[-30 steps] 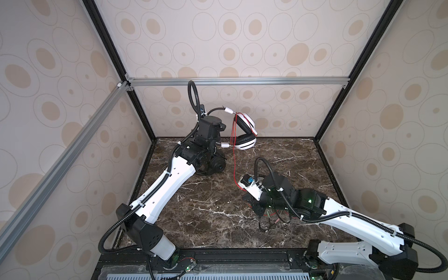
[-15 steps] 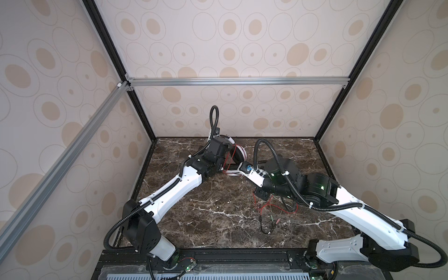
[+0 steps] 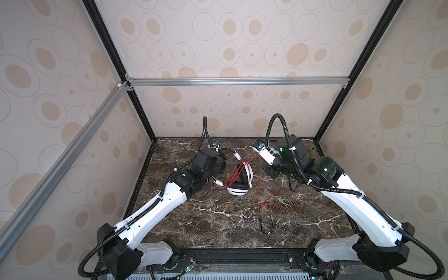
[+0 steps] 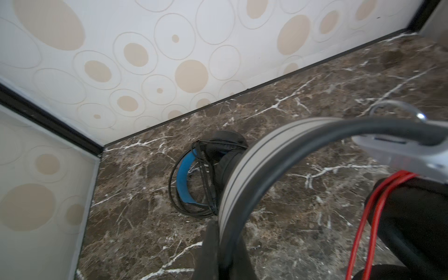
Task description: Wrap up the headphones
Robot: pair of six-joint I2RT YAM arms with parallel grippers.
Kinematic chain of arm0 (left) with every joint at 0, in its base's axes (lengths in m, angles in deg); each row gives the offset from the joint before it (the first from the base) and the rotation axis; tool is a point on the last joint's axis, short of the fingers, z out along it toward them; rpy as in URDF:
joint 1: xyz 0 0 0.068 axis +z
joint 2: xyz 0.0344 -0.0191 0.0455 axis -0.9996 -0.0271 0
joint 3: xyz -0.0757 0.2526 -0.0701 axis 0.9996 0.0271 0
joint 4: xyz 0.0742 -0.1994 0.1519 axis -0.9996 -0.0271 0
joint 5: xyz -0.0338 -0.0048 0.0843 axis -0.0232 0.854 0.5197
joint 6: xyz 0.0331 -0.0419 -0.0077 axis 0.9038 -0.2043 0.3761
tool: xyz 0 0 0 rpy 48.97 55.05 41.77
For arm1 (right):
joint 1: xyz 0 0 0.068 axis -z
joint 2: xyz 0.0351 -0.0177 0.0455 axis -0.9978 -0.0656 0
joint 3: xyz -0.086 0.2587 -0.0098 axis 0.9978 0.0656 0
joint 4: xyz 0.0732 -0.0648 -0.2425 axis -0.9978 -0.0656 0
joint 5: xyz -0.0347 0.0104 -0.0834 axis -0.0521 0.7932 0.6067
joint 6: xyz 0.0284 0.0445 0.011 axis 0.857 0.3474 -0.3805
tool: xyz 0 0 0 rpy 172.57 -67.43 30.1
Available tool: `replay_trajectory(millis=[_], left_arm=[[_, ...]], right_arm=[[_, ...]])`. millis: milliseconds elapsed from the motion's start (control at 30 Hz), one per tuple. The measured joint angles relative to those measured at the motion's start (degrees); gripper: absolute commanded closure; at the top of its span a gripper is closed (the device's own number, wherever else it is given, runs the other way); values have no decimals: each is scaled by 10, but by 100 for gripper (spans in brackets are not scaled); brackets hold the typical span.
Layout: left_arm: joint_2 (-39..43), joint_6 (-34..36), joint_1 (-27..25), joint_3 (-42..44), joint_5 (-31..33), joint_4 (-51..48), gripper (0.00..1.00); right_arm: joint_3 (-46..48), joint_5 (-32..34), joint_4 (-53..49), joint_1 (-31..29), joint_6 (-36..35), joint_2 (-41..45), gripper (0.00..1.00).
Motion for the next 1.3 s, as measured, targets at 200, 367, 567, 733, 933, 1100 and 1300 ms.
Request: replay_trajectory(millis=[200,367,567,733,933,1100,1300], left_arm=[[45,-7,-1,22,-95,-16,100],[63,-25,-2,23,-158,-21,100],[80,-51,-4,20,-212,-21,100],[71,-58,-4,-16,-260,-42,100],[51,-63,-5,-104,-303,-59,100],[24,-66,-4,-190,-334,-59,100],[5,-78,-5,-253,-371,-57,100]], right_arm=[[-3,-57,3,71,29,-21,99],[-3,-106,6,110,59,-25,99],[14,-176,22,162,107,-25,94],[49,-216,46,168,125,-21,93],[81,-242,71,175,144,-1,92],[108,-267,115,188,169,30,91],[142,-310,184,189,207,55,88]])
